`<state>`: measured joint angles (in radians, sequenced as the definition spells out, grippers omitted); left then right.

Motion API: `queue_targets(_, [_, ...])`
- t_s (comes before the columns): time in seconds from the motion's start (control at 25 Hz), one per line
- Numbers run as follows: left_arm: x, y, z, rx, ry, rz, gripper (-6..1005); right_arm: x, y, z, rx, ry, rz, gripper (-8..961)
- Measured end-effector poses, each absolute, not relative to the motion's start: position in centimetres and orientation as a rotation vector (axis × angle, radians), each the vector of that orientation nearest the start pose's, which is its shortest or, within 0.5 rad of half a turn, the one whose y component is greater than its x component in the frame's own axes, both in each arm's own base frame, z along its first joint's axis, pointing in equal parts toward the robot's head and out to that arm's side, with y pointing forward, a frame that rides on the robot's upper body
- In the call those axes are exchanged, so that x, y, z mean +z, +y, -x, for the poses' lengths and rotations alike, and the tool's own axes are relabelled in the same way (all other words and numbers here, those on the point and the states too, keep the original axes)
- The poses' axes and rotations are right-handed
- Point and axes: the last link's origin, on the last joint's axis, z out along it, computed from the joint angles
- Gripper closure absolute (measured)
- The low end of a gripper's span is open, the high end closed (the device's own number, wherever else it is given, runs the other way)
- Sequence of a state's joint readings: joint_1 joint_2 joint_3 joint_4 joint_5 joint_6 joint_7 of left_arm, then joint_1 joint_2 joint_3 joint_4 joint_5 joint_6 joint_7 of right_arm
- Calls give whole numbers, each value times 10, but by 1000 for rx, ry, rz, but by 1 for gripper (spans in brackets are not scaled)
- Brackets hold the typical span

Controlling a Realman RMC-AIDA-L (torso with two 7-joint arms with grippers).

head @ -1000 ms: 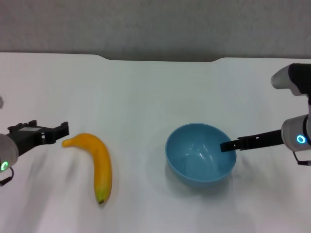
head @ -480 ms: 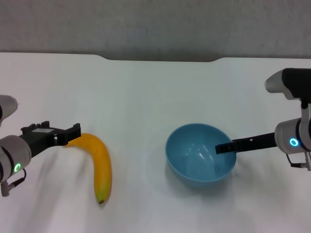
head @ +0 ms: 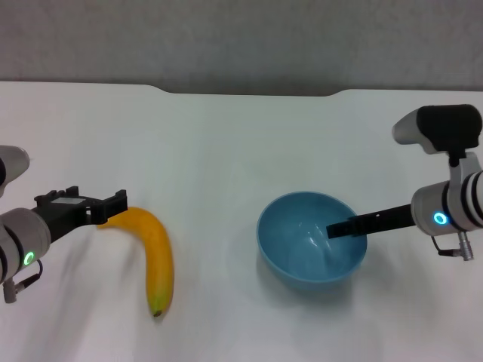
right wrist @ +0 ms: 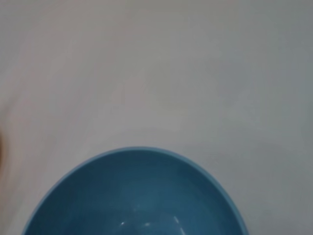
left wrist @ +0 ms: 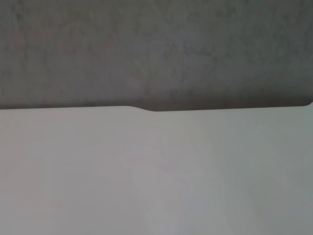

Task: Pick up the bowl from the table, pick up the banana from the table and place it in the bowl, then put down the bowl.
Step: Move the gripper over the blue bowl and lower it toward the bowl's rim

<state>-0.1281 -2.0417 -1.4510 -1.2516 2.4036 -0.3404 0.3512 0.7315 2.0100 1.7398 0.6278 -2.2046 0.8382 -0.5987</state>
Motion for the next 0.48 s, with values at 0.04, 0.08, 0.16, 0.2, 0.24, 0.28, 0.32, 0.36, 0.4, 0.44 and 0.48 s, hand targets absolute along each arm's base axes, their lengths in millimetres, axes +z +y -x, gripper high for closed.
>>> queue_targets(0.04, [-3, 350, 281, -284, -1037, 1870, 179, -48, 414, -250, -28, 1318, 2272, 219])
queue_targets(0.08, [-3, 350, 280, -284, -1037, 1870, 180, -50, 414, -250, -32, 1320, 2274, 229])
queue_targets(0.16, [-3, 350, 280, -284, -1037, 1870, 181, -52, 414, -249, -39, 1324, 2278, 242])
queue_targets(0.2, [-2, 350, 281, -284, -1037, 1870, 181, -53, 413, -249, -44, 1324, 2281, 248])
queue_targets(0.24, [-2, 350, 281, -284, -1038, 1867, 182, -54, 413, -249, -51, 1321, 2284, 254])
queue_targets(0.28, [-2, 350, 281, -284, -1038, 1867, 183, -54, 413, -250, -57, 1318, 2286, 261])
queue_targets(0.32, [-1, 350, 281, -284, -1038, 1866, 183, -55, 412, -250, -65, 1314, 2288, 267])
queue_targets(0.36, [-1, 350, 282, -284, -1039, 1864, 184, -56, 412, -250, -71, 1308, 2290, 304])
queue_targets(0.4, [-1, 350, 282, -284, -1040, 1863, 184, -56, 412, -250, -77, 1302, 2293, 340])
queue_targets(0.44, [-1, 350, 282, -284, -1040, 1863, 185, -57, 412, -250, -79, 1295, 2296, 376])
queue_targets(0.48, [-1, 350, 282, -283, -1041, 1863, 185, -57, 413, -249, -79, 1288, 2297, 413])
